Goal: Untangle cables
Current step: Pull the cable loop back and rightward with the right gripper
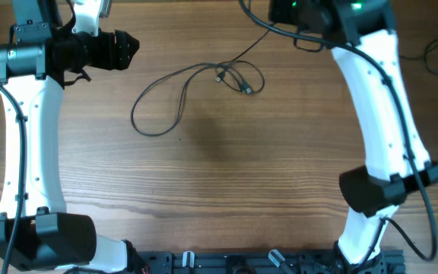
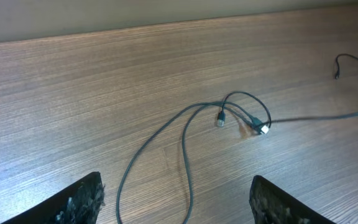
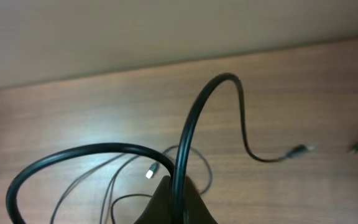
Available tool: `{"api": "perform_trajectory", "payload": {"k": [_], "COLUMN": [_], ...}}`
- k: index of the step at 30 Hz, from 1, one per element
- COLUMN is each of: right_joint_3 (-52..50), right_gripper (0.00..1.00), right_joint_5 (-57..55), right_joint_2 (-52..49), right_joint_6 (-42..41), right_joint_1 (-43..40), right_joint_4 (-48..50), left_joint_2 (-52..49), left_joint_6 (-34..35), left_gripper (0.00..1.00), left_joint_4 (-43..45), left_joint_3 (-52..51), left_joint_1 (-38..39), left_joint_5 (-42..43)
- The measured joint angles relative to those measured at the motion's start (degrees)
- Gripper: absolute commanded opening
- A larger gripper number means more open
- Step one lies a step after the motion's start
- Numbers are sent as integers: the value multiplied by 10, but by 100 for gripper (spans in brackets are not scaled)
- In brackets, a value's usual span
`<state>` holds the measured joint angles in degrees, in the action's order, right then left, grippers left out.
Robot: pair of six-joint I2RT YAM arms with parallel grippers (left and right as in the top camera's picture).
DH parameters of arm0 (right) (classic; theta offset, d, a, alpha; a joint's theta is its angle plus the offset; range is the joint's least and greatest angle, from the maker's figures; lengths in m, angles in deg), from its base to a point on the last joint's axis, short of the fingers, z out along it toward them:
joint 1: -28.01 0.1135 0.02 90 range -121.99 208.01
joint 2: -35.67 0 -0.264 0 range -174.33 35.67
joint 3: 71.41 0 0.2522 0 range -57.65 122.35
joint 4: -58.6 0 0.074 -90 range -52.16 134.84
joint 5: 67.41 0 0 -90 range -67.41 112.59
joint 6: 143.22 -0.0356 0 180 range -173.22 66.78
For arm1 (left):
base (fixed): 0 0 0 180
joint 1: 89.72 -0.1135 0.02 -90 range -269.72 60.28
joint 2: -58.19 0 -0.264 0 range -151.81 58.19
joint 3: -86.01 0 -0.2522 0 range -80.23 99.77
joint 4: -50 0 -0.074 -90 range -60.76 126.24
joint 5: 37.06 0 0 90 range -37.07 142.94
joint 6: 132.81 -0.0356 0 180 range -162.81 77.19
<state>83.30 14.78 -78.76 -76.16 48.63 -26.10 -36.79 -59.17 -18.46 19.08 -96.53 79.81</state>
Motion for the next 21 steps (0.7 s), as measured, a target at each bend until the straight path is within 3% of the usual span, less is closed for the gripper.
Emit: {"api": "perform_trajectory", "payload": {"k": [21], "right_joint_3": [14], "right_gripper": [4], "right_joint_5": [-75], "right_joint_2": [139], "right_joint_6": [23], "right_joint_1": [-110], "right_joint_4": [-73], "left_joint_2": [0], "left_joint_6": [0], "left_gripper": [77], "left_joint_4": [0], "left_joint_3": [0], "left_joint_1": [0], "left_joint_5": [0]}}
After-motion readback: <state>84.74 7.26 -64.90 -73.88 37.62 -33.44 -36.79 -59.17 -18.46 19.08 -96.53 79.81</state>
